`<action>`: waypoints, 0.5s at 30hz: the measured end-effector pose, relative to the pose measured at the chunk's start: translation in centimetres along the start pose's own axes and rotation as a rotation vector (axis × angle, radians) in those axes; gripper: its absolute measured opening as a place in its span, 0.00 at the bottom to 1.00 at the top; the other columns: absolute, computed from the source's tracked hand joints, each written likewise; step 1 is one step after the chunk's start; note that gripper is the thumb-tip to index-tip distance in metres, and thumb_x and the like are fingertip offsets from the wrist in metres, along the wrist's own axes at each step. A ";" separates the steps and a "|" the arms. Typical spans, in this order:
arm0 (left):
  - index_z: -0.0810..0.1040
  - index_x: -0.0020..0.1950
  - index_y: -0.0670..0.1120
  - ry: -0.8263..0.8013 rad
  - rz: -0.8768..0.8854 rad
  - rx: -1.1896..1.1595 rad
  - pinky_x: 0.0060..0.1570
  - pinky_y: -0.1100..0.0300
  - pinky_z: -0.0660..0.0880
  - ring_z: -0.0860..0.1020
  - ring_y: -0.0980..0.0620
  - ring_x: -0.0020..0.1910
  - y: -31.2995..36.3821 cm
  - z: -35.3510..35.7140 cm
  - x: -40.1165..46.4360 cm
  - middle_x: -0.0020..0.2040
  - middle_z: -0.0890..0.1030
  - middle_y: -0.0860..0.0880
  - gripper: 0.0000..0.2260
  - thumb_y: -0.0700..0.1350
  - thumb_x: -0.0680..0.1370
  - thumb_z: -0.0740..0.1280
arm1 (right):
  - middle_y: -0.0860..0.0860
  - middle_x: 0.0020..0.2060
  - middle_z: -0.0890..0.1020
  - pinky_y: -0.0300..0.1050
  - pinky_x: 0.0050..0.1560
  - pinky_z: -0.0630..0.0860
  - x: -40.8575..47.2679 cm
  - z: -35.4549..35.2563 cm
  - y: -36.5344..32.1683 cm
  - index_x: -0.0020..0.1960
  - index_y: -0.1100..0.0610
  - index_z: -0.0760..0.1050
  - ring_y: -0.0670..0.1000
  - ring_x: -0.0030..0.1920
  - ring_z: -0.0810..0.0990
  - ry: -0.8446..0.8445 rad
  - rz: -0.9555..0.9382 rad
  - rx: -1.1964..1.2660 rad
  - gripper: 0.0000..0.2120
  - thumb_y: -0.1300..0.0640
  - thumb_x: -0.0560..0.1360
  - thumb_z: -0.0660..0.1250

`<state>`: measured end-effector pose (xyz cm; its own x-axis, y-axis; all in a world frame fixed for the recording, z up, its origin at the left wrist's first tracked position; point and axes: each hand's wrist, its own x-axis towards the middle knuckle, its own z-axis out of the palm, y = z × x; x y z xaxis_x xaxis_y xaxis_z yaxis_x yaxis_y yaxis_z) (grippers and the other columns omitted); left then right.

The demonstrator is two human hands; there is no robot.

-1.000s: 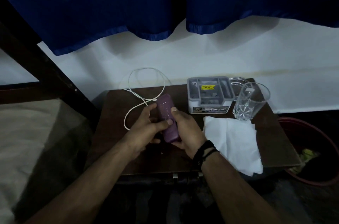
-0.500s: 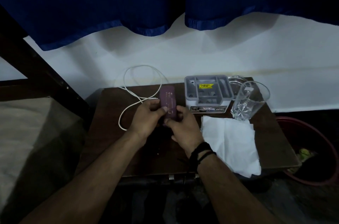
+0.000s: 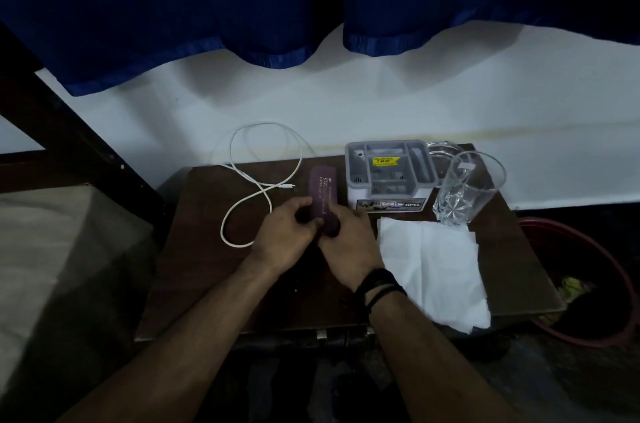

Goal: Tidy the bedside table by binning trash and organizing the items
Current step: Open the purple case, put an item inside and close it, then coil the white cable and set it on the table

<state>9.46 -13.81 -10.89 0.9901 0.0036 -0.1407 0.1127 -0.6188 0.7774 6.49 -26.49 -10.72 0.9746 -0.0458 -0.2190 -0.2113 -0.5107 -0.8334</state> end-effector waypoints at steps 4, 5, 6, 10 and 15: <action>0.75 0.71 0.45 0.004 0.004 0.007 0.69 0.56 0.71 0.76 0.51 0.68 -0.3 0.2 -0.1 0.67 0.80 0.47 0.24 0.43 0.75 0.73 | 0.56 0.65 0.73 0.46 0.69 0.69 0.0 0.0 0.0 0.71 0.49 0.73 0.57 0.65 0.73 -0.003 -0.013 -0.053 0.22 0.59 0.78 0.63; 0.75 0.71 0.45 0.007 0.006 0.010 0.69 0.56 0.70 0.76 0.51 0.68 -0.3 0.2 -0.1 0.67 0.80 0.47 0.24 0.43 0.75 0.73 | 0.57 0.65 0.73 0.47 0.70 0.69 0.0 0.0 -0.1 0.71 0.49 0.73 0.58 0.65 0.73 0.002 -0.010 -0.058 0.22 0.59 0.78 0.63; 0.75 0.71 0.45 0.010 0.009 0.016 0.69 0.56 0.71 0.77 0.51 0.68 -0.3 0.2 -0.1 0.67 0.80 0.47 0.24 0.43 0.75 0.73 | 0.57 0.66 0.72 0.47 0.70 0.69 0.0 0.0 -0.1 0.72 0.49 0.73 0.58 0.65 0.73 0.004 -0.005 -0.060 0.22 0.59 0.78 0.63; 0.77 0.70 0.46 0.017 0.024 0.012 0.68 0.53 0.72 0.78 0.52 0.65 -0.4 -0.4 -0.6 0.65 0.82 0.48 0.22 0.43 0.75 0.73 | 0.56 0.67 0.70 0.48 0.70 0.69 -0.5 0.0 -0.5 0.73 0.50 0.71 0.60 0.65 0.74 0.016 0.002 -0.072 0.24 0.59 0.77 0.64; 0.78 0.68 0.48 0.042 0.049 0.115 0.64 0.57 0.74 0.81 0.51 0.60 -0.9 -2.4 -3.0 0.63 0.83 0.48 0.19 0.44 0.77 0.71 | 0.58 0.66 0.70 0.53 0.67 0.72 -2.1 0.7 -1.1 0.71 0.53 0.72 0.64 0.63 0.75 0.099 -0.048 -0.199 0.23 0.58 0.76 0.66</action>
<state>6.60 -11.38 -9.65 0.9970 0.0026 -0.0772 0.0566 -0.7047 0.7073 4.64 -25.24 -9.67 0.9878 -0.0967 -0.1224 -0.1554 -0.6730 -0.7231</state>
